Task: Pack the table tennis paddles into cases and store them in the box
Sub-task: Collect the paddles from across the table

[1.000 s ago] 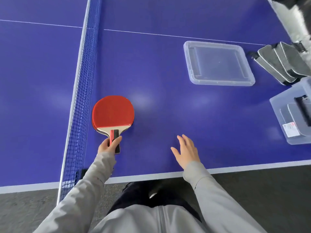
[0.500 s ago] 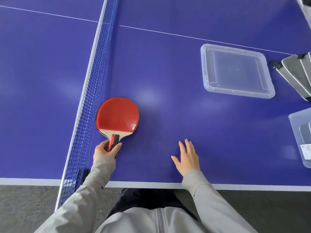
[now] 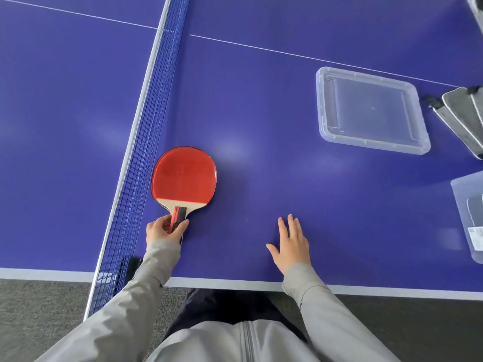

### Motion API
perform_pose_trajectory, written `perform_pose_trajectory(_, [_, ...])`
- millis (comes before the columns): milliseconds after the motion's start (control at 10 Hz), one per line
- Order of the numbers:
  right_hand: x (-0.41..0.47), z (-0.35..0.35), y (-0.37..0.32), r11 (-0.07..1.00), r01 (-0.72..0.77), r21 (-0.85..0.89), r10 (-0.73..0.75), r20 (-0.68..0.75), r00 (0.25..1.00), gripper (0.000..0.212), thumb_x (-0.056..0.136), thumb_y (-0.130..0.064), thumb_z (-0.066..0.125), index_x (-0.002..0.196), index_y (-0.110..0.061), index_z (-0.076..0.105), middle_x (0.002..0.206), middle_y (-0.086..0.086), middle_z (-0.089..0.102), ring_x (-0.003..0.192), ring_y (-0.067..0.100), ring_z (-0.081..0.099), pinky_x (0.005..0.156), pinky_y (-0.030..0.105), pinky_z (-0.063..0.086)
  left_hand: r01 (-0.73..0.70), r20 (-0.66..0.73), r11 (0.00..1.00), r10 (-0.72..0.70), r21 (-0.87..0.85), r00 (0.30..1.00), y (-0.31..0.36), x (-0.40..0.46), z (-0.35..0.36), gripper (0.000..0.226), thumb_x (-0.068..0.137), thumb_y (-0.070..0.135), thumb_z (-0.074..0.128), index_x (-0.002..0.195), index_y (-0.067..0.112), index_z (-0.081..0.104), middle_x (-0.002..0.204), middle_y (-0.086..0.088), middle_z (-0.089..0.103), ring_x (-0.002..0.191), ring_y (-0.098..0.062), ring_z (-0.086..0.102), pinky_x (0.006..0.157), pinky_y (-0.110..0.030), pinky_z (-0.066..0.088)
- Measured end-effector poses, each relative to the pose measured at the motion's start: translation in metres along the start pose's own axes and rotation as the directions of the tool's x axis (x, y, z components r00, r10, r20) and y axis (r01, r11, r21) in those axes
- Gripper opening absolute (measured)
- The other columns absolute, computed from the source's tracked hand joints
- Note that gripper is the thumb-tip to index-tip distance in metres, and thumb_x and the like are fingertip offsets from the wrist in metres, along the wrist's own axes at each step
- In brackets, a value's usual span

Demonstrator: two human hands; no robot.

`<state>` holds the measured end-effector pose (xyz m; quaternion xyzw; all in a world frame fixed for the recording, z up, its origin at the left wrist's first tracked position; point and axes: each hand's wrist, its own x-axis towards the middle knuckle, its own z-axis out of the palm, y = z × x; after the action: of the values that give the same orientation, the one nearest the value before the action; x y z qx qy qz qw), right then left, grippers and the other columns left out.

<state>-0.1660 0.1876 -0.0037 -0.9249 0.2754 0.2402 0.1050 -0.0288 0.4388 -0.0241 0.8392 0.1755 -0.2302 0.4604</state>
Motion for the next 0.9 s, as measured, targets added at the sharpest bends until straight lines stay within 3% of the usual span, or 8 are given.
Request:
perform_pose_trajectory(100, [0.000, 0.000, 0.000, 1.000, -0.002, 0.000, 0.002, 0.003, 1.000, 0.072, 0.095, -0.044, 0.044, 0.151, -0.020, 0.005, 0.159, 0.006, -0.007, 0.147, 0.024, -0.005, 0.114, 0.038, 0.022, -0.012, -0.001, 1.000, 0.012, 0.009, 1.000, 0.001, -0.002, 0.001, 0.039, 0.075, 0.041, 0.073, 0.102, 0.013, 0.065, 0.104, -0.018, 0.059, 0.067, -0.016, 0.053, 0.064, -0.032, 0.050])
perform_pose_trajectory(300, [0.000, -0.001, -0.001, 1.000, -0.008, -0.002, 0.008, 0.006, 1.000, 0.073, 0.095, -0.043, 0.045, 0.151, -0.020, 0.005, 0.159, 0.006, -0.006, 0.147, 0.025, -0.005, 0.115, 0.038, 0.022, -0.032, -0.033, 0.997, 0.034, 0.077, 0.999, 0.010, -0.012, 0.003, 0.048, 0.079, 0.033, 0.073, 0.117, 0.008, 0.057, 0.115, -0.010, 0.045, 0.090, -0.023, 0.055, 0.083, -0.031, 0.044])
perform_pose_trajectory(400, [-0.001, -0.004, 0.000, 1.000, -0.005, 0.004, 0.005, 0.014, 1.000, 0.073, 0.095, -0.043, 0.046, 0.151, -0.020, 0.005, 0.159, 0.006, -0.005, 0.147, 0.025, -0.003, 0.115, 0.039, 0.023, -0.059, -0.022, 0.989, 0.062, 0.134, 0.998, 0.010, -0.015, 0.000, 0.059, 0.077, 0.036, 0.074, 0.124, 0.009, 0.052, 0.119, -0.008, 0.043, 0.108, -0.028, 0.052, 0.098, -0.040, 0.043])
perform_pose_trajectory(500, [-0.004, -0.009, 0.004, 0.999, -0.011, 0.042, 0.010, 0.013, 1.000, 0.072, 0.095, -0.043, 0.045, 0.151, -0.020, 0.005, 0.159, 0.006, -0.004, 0.147, 0.025, -0.002, 0.115, 0.039, 0.022, -0.119, -0.052, 0.955, 0.138, 0.271, 0.989, 0.012, -0.021, -0.005, 0.072, 0.078, 0.039, 0.072, 0.135, 0.007, 0.043, 0.133, -0.012, 0.039, 0.126, -0.030, 0.039, 0.107, -0.044, 0.033])
perform_pose_trajectory(700, [-0.016, -0.020, 0.033, 0.990, -0.058, 0.125, 0.061, -0.017, 0.998, 0.069, 0.096, -0.044, 0.042, 0.150, -0.022, 0.006, 0.160, 0.004, 0.001, 0.147, 0.024, 0.000, 0.116, 0.039, 0.020, -0.279, -0.034, 0.795, 0.352, 0.539, 0.935, 0.028, -0.043, -0.005, 0.077, 0.077, 0.040, 0.072, 0.137, 0.004, 0.040, 0.141, -0.015, 0.038, 0.129, -0.036, 0.033, 0.104, -0.051, 0.028])
perform_pose_trajectory(900, [-0.035, -0.033, 0.092, 0.968, -0.114, 0.225, 0.134, -0.074, 0.988, 0.068, 0.096, -0.045, 0.042, 0.150, -0.023, 0.008, 0.159, 0.003, 0.004, 0.147, 0.023, 0.003, 0.116, 0.040, 0.020, -0.483, 0.117, 0.624, 0.533, 0.615, 0.838, 0.064, -0.072, 0.038, 0.076, 0.076, 0.036, 0.074, 0.136, 0.002, 0.043, 0.145, -0.014, 0.039, 0.133, -0.035, 0.035, 0.105, -0.051, 0.027])
